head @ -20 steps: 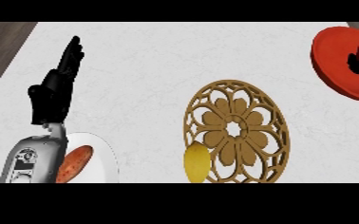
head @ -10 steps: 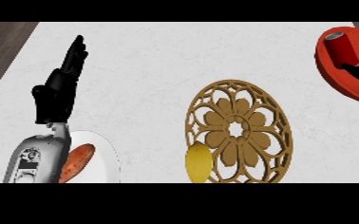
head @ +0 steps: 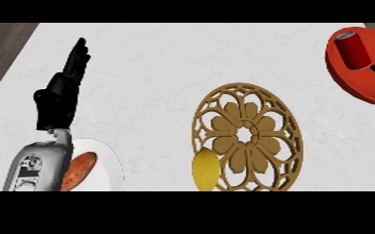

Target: Pick the can from the placemat and place it in the bowl

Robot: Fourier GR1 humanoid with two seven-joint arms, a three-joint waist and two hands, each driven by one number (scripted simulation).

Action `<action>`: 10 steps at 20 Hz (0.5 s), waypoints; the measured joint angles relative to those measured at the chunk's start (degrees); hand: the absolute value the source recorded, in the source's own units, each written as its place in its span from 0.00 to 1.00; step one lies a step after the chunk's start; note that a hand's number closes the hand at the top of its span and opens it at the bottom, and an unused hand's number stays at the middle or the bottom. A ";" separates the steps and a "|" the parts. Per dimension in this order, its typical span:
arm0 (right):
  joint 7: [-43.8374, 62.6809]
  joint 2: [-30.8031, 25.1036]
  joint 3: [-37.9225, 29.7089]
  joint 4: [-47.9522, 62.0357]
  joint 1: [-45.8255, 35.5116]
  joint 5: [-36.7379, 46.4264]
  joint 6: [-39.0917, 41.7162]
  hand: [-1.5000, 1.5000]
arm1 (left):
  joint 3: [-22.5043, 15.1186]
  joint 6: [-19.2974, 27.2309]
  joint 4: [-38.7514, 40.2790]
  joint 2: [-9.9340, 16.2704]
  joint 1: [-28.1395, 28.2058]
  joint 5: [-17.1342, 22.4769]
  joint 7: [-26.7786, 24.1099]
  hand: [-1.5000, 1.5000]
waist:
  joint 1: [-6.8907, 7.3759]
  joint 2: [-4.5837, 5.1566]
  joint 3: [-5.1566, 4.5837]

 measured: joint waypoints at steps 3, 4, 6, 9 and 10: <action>-1.32 -2.16 -1.93 1.38 1.12 -2.06 3.86 0.00 | 0.34 0.17 -0.43 0.06 -0.27 0.07 0.97 0.50 | -0.46 -0.22 -0.02; -1.77 -2.94 -2.50 1.74 1.60 -2.71 5.35 0.00 | 0.59 -0.24 -0.34 0.43 -0.08 0.32 0.83 0.50 | -0.63 -0.31 -0.05; -2.96 -4.66 -3.61 2.33 3.02 -4.07 8.94 0.00 | 1.09 -0.36 0.46 0.75 0.45 0.42 -0.13 0.50 | -1.15 -0.49 -0.09; -5.40 -6.69 -5.35 3.07 5.46 -6.20 14.50 0.00 | 1.87 -0.60 0.62 1.26 0.47 0.83 -0.16 0.50 | -1.62 -0.68 -0.11; -6.09 -7.73 -5.78 3.20 6.35 -6.79 16.74 0.00 | 1.74 -0.52 0.28 1.02 1.01 0.84 -0.16 0.50 | -1.73 -0.77 -0.11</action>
